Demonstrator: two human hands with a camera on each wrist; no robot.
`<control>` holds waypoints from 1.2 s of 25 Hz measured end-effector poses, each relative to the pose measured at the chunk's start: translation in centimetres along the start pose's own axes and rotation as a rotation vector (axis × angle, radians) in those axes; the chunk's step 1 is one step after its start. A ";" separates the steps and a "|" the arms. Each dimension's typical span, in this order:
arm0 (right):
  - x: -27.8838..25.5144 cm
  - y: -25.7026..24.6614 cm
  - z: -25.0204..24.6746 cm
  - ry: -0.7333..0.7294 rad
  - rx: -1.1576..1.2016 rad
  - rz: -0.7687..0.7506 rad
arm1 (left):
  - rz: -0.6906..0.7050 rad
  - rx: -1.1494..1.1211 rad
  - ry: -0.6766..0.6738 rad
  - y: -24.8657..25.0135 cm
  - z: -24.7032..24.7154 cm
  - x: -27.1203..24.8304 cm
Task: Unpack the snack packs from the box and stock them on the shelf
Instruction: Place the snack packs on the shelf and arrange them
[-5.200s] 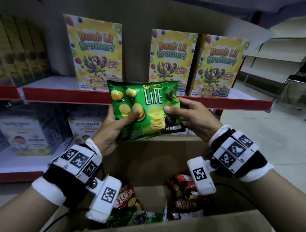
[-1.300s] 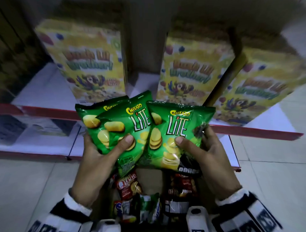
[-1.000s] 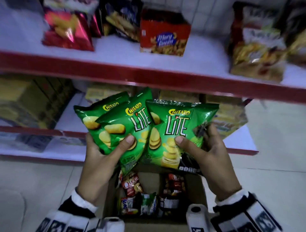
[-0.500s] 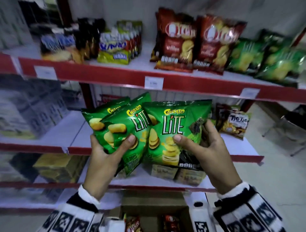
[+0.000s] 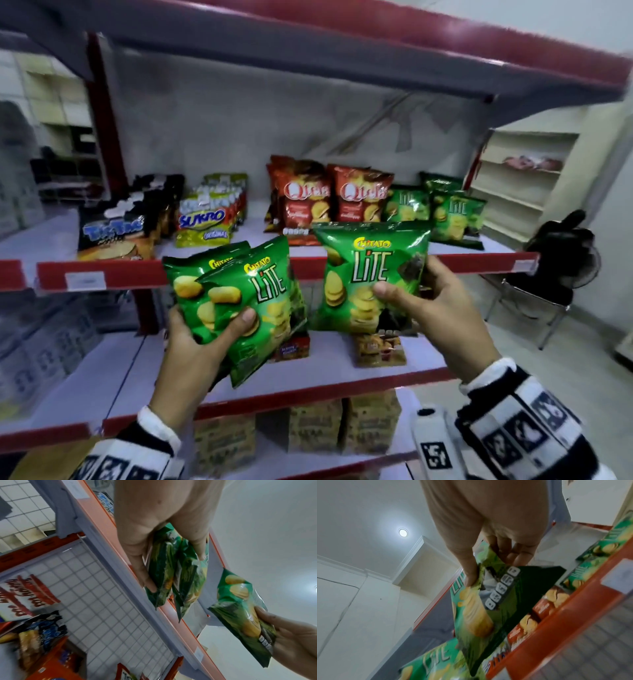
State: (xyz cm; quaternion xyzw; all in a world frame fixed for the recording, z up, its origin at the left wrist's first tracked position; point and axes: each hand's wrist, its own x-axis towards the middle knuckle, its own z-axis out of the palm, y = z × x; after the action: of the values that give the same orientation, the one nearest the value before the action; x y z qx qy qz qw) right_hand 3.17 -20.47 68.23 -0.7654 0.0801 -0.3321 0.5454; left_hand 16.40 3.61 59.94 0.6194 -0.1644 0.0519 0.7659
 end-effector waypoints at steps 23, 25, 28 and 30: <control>30.2 15.1 -24.5 -0.026 -0.375 0.280 | 0.063 0.001 -0.079 0.1 28.7 8.6; 31.2 14.8 -24.6 -0.051 -0.421 0.290 | 0.054 0.031 -0.092 0.5 30.0 9.0; 31.3 14.7 -25.0 -0.046 -0.441 0.340 | 0.027 0.054 -0.175 0.9 32.5 10.5; 30.8 14.7 -25.3 -0.037 -0.409 0.363 | -0.006 0.058 -0.215 0.7 34.2 11.5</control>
State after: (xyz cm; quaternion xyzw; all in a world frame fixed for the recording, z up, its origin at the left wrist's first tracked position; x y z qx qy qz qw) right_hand 15.22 -60.99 72.83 -0.8386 0.2714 -0.1921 0.4316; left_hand 20.62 -30.73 70.38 0.6437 -0.2420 -0.0125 0.7259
